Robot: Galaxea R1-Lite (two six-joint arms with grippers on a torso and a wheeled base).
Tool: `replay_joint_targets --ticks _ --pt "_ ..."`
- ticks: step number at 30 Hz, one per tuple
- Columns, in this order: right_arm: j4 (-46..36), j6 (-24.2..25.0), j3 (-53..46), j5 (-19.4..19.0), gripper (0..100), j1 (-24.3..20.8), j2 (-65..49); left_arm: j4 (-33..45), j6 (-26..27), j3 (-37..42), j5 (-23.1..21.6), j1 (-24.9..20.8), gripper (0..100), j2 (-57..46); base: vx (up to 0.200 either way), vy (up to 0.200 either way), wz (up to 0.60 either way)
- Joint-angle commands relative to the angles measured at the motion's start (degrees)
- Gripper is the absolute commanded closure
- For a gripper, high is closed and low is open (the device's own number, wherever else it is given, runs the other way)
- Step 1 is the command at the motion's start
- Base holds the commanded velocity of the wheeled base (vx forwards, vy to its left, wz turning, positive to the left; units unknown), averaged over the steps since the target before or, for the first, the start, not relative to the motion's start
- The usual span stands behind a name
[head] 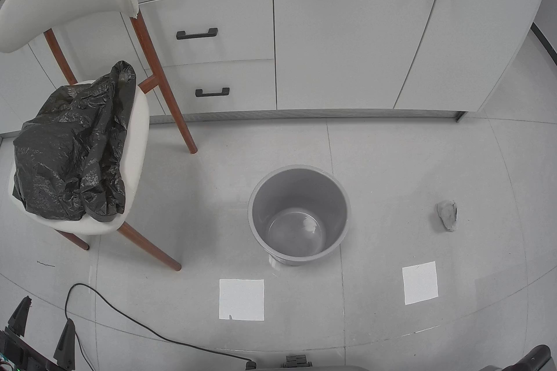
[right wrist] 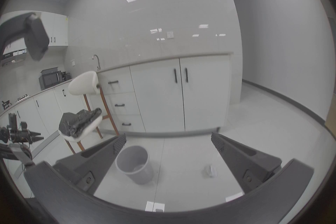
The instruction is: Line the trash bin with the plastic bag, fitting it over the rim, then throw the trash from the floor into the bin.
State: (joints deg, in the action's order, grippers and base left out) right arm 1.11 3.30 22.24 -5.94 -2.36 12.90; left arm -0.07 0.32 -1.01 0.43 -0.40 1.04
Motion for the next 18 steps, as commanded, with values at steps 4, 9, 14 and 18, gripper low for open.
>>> replay_joint_targets --ticks 4,9,14,18 --pt "-1.4 -5.9 14.2 -1.5 0 -0.6 18.0 0.0 -1.2 1.0 -0.1 0.1 0 -1.0 0.0 0.0 0.0" --pt "-3.1 -5.9 9.1 -3.5 0 -2.3 17.1 -0.8 0.4 1.0 0.4 0.1 0 -1.0 0.0 0.0 0.0" --pt "-2.1 -5.9 1.6 -6.8 0 -4.6 12.9 -1.8 -0.3 0.9 0.5 0.1 0 -1.0 0.0 0.0 0.0" --pt "-2.5 -5.7 -4.7 -7.0 0 -4.8 7.6 -3.4 -8.8 -21.9 -1.5 -4.3 0 11.7 0.0 0.0 0.0"
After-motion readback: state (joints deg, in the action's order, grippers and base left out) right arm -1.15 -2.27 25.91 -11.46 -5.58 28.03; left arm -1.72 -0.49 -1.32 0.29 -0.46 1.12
